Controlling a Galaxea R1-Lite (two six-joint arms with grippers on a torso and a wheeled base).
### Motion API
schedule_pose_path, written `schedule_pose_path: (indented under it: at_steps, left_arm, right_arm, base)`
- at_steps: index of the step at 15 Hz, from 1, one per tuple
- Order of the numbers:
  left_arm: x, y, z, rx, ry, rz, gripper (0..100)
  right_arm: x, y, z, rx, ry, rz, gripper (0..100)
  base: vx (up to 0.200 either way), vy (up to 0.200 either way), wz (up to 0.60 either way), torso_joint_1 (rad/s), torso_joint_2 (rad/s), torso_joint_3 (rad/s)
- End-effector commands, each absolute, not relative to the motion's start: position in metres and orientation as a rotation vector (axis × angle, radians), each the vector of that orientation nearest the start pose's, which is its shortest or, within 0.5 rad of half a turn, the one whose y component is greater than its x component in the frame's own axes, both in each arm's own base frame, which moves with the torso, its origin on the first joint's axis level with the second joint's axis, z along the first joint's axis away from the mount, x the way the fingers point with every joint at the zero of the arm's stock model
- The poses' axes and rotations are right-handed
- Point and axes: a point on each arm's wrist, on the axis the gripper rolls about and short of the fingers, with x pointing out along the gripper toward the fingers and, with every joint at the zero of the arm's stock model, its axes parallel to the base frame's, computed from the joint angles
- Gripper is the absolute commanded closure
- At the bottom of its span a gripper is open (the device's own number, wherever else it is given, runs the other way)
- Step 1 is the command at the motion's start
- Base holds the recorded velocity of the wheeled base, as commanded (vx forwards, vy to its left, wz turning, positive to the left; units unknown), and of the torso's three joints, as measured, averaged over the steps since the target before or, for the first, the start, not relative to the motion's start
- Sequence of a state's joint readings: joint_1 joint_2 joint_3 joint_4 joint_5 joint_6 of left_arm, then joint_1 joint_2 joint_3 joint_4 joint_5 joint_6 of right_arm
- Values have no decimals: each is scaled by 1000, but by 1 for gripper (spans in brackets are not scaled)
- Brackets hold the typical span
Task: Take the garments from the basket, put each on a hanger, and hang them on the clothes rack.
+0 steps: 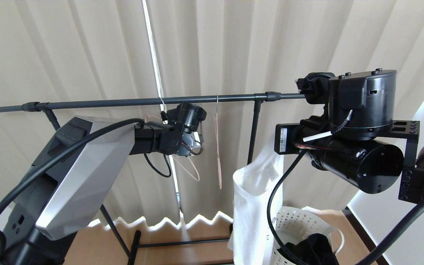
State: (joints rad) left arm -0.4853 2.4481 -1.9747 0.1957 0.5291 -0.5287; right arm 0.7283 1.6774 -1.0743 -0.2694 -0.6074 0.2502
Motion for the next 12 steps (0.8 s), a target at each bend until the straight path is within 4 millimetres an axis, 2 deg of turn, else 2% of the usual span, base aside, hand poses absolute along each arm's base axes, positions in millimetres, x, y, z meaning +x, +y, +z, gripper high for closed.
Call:
schedule_pose_path:
  at_steps: [1, 6, 12]
  left_arm:
    - [450, -220, 110, -192, 563, 207, 0]
    - [454, -208, 107, -207, 574, 240, 0]
    - [449, -200, 105, -201, 632, 297, 0]
  right_arm:
    - [241, 198, 228, 40, 276, 86, 100]
    - [242, 199, 228, 42, 278, 85, 100]
    - [241, 199, 228, 43, 276, 87, 100]
  base:
    - [0, 0, 0, 0, 0, 0]
    - [0, 0, 0, 0, 0, 0]
    - [0, 0, 0, 0, 0, 0]
